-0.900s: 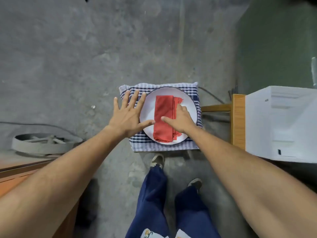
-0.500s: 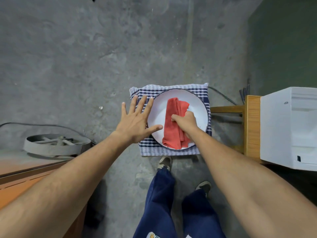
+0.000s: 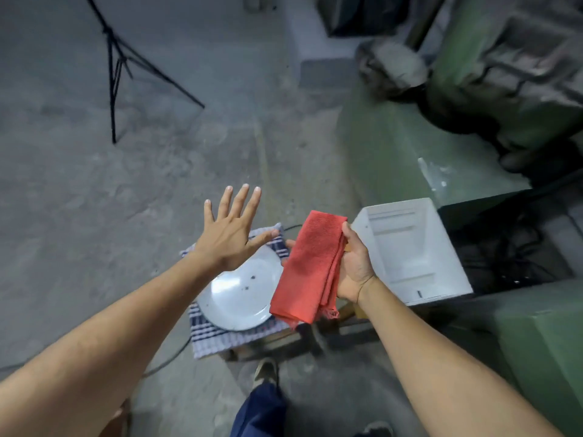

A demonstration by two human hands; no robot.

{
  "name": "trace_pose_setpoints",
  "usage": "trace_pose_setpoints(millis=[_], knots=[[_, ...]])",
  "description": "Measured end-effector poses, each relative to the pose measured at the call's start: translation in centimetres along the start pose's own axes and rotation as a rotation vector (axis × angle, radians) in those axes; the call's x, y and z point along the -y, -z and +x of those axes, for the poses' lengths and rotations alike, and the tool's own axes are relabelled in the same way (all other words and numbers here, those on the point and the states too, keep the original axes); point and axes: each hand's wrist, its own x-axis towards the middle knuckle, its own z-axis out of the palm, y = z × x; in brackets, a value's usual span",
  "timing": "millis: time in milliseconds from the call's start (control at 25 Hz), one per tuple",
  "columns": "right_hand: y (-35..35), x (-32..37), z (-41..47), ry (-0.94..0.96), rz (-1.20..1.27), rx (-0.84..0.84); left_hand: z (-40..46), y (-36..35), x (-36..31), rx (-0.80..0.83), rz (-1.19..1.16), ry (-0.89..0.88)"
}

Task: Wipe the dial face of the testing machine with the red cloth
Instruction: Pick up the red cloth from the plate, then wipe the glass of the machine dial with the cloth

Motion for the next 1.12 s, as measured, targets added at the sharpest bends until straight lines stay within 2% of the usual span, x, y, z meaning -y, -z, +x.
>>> trace_pose_setpoints(millis=[120, 280, 440, 680, 880, 1120], knots=[[2.0, 7.1, -8.4, 0.097, -0.017, 0.119, 2.1, 4.1, -10.2, -0.119, 0.029, -0.100], [8.4, 16.3, -22.0, 0.208, 0.034, 0.253, 2.6, 6.7, -26.7, -0.217, 0.119, -0.302], [15.3, 23.9, -37.9, 0.429, 0.022, 0.225, 1.5, 8.4, -44.2, -0.296, 0.132, -0.514], [23.1, 28.8, -60.8, 0.775, -0.019, 0.017, -1.7, 9.9, -68.0, -0.396, 0.134, -0.903], [27.3, 27.7, -76.6, 1.082, 0.040, -0.262, -5.1, 8.2, -85.0, -0.423, 0.129, -1.224], [28.5, 23.3, -88.1, 1.311, 0.109, -0.582, -8.0, 5.6, -98.4, -0.368, 0.108, -1.482]])
